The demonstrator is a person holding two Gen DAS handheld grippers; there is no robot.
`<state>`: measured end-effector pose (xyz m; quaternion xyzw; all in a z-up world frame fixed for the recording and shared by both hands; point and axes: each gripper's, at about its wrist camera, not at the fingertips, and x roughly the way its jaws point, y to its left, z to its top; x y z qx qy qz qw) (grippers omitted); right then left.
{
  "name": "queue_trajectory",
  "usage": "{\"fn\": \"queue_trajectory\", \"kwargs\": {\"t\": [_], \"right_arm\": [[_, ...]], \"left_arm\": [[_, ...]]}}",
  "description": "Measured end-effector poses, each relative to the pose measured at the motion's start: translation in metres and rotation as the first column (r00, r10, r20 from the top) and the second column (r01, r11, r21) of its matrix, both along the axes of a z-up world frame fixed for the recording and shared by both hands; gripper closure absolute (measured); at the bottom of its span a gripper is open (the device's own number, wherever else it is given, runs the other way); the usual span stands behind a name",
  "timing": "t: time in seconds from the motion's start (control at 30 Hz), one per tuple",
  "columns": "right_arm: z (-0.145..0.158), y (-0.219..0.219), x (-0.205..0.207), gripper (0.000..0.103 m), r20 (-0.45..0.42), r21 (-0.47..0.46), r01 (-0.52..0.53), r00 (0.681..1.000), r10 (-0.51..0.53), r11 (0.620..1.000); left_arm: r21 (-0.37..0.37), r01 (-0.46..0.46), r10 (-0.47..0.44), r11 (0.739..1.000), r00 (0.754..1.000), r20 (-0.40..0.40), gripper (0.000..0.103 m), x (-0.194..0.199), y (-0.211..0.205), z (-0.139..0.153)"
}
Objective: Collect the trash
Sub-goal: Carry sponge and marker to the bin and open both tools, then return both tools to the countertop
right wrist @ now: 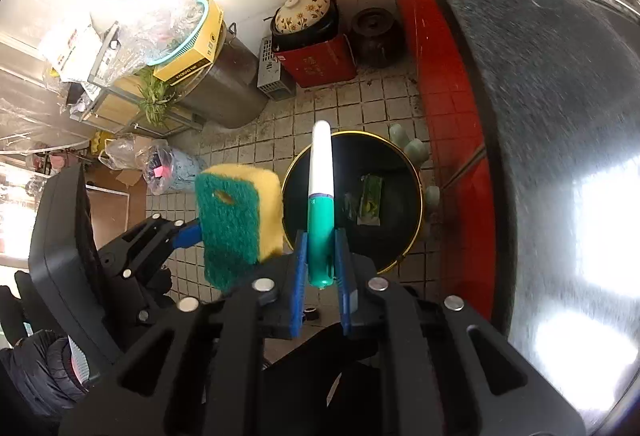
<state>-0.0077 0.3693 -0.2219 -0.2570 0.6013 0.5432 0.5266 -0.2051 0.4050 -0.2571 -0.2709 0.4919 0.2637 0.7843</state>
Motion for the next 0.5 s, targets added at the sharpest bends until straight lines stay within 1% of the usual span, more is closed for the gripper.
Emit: {"fn": "queue_trajectory", "kwargs": {"t": [0.03, 0.07, 0.1, 0.23, 0.33, 0.4, 0.43, 0.5], "right_arm": [[-0.002, 0.004, 0.000, 0.050, -0.011, -0.008, -0.001, 1.000, 0.001, 1.000], [-0.001, 0.007, 0.002, 0.040, -0.012, -0.003, 0.008, 1.000, -0.008, 1.000], [0.002, 0.008, 0.004, 0.034, -0.004, 0.012, 0.015, 1.000, -0.015, 1.000], [0.013, 0.003, 0.004, 0.034, 0.010, 0.037, -0.003, 1.000, 0.002, 0.999], [0.023, -0.011, 0.007, 0.034, 0.028, 0.054, 0.004, 1.000, -0.006, 0.999], [0.036, -0.026, 0.014, 0.032, 0.036, 0.070, 0.038, 0.999, -0.041, 0.997], [0.043, -0.033, 0.018, 0.029, 0.040, 0.079, 0.055, 0.998, -0.058, 0.995], [0.063, -0.059, 0.032, 0.024, 0.059, 0.110, 0.114, 0.991, -0.121, 0.987]], "left_arm": [[0.009, -0.008, 0.008, 1.000, 1.000, 0.000, 0.013, -0.001, 0.001, 0.000], [0.012, -0.013, 0.013, 1.000, 1.000, 0.008, 0.013, -0.003, 0.003, 0.000], [0.007, -0.015, 0.015, 1.000, 1.000, 0.006, 0.013, -0.004, 0.003, -0.001], [0.008, -0.021, 0.021, 1.000, 1.000, 0.000, 0.013, -0.009, 0.004, 0.000], [0.020, -0.004, 0.004, 1.000, 1.000, -0.009, 0.013, -0.005, -0.001, 0.007], [0.039, 0.025, -0.024, 0.999, 1.000, -0.008, 0.013, 0.001, -0.007, 0.017], [0.052, 0.040, -0.039, 0.998, 0.999, -0.009, 0.012, 0.006, -0.010, 0.023], [0.076, 0.077, -0.076, 0.994, 0.997, -0.005, 0.010, 0.018, -0.019, 0.037]]}}
